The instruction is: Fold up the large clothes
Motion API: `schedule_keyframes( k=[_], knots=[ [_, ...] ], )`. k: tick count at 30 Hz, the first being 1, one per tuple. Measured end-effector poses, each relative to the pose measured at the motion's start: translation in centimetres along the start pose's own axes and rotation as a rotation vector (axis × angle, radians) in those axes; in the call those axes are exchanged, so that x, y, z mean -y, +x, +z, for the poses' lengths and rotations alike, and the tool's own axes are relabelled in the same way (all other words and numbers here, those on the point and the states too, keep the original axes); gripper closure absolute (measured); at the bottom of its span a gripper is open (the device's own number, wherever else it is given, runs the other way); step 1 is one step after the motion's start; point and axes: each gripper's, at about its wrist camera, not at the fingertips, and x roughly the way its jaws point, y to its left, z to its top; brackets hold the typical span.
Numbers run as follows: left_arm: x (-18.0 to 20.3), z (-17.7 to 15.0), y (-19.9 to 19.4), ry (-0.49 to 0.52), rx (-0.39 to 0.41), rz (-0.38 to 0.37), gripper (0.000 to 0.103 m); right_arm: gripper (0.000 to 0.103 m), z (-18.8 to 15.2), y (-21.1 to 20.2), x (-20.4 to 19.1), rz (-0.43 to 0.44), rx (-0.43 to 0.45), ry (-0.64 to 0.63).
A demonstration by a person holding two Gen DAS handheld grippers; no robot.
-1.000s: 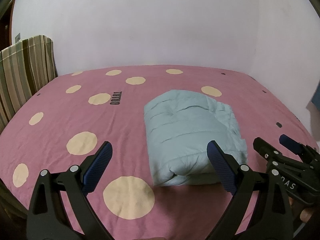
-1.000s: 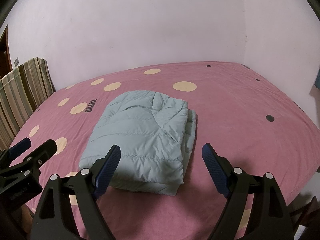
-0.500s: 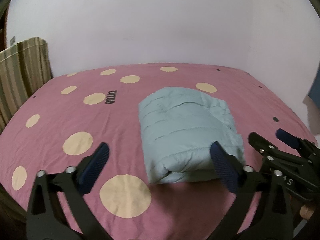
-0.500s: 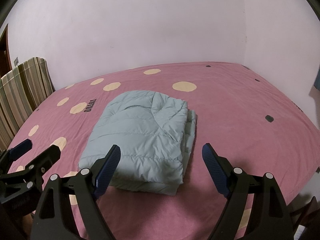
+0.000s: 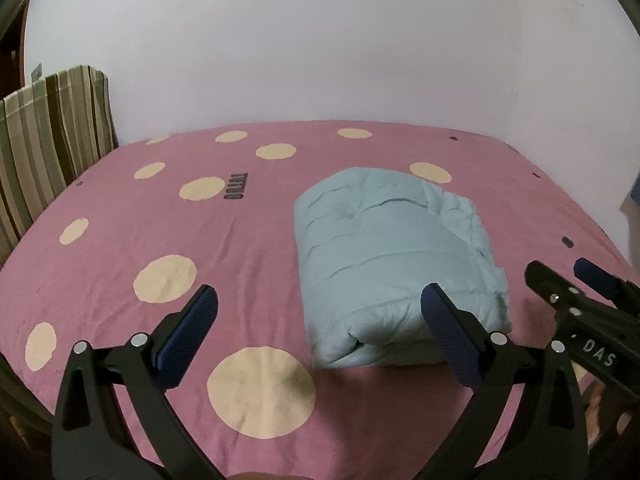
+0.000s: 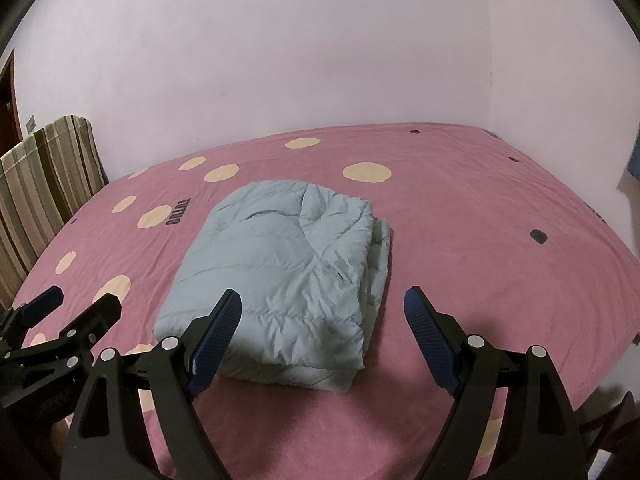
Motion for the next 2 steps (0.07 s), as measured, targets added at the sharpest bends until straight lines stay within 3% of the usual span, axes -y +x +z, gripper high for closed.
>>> schedule_keyframes(
  k=[2],
  knots=[
    [-0.62,0.07,0.53,-0.022,-0.012,0.006,0.002,0.021,0.07,0.22,0.33,-0.003,0.001,0.005]
  ],
)
